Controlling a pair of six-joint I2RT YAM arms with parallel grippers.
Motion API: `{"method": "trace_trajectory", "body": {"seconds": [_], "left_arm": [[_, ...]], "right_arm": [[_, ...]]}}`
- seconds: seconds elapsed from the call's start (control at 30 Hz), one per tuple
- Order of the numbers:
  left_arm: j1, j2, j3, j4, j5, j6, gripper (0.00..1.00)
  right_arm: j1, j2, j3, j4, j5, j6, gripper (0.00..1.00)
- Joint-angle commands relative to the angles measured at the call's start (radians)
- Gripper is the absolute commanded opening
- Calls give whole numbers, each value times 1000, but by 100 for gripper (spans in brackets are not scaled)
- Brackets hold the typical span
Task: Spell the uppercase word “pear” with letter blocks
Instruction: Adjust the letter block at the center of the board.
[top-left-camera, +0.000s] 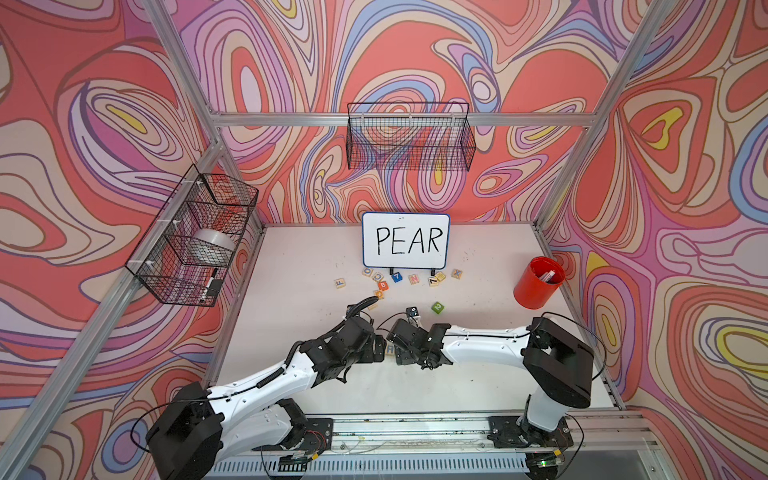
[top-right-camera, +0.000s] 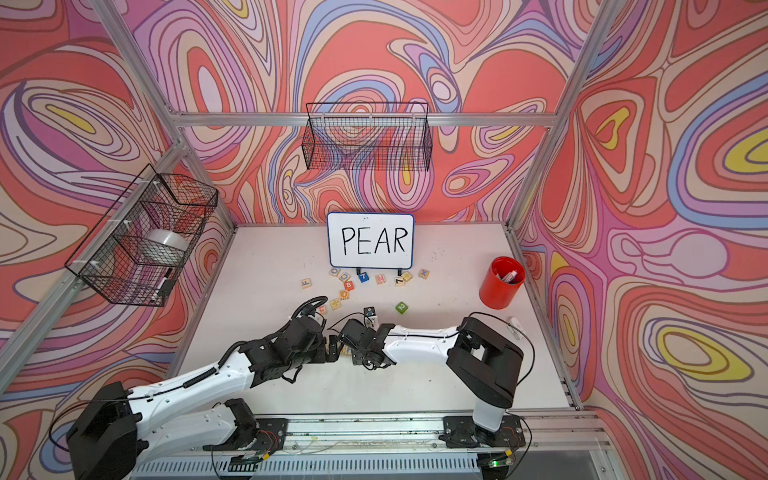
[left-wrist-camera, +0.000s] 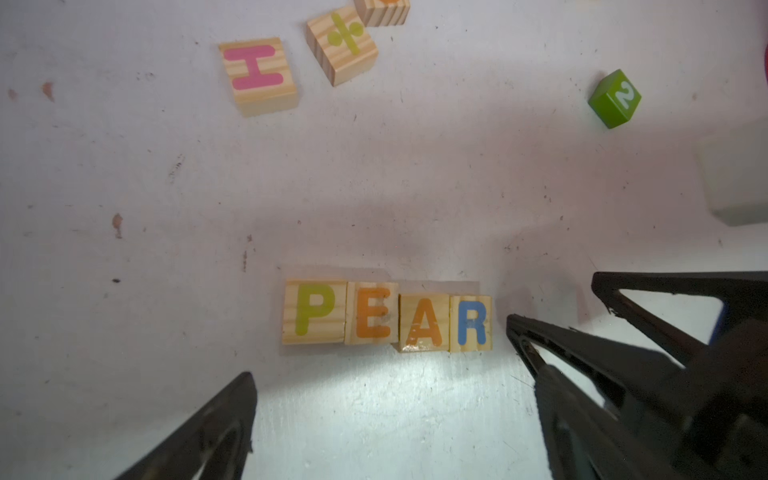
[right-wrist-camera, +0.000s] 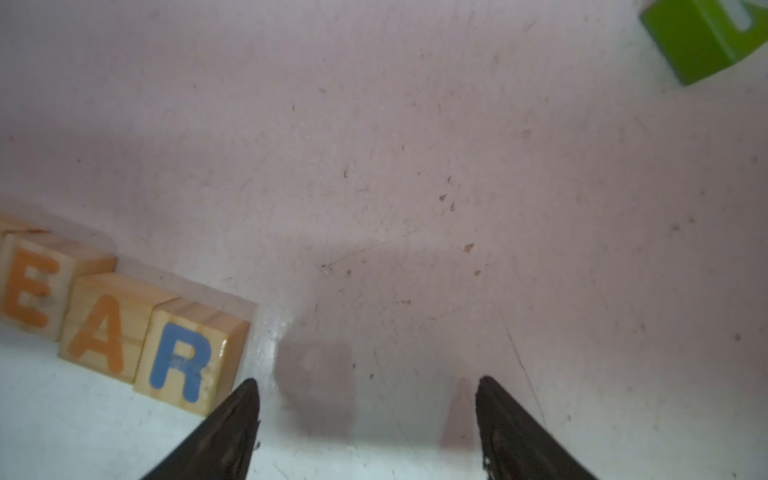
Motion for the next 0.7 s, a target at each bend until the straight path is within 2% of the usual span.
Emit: {"method": "trace_trajectory", "body": {"seconds": [0.0, 0.13, 0.27, 0.43, 0.67], "left_arm": [[13, 41, 12, 56, 27, 20, 100], [17, 39, 30, 26, 5, 12, 100], [17, -31, 26, -55, -64, -3, 100], [25, -199, -1, -195, -184, -54, 100], [38, -429, -64, -297, -250, -86, 100]], "right_arm": [[7, -38, -18, -14, 30, 18, 83], [10, -55, -36, 0, 2, 15, 84], [31, -60, -74, 86, -61, 9, 84], [66, -6, -29, 115, -70, -11, 84], [76, 91, 55, 88, -71, -27, 84]]}}
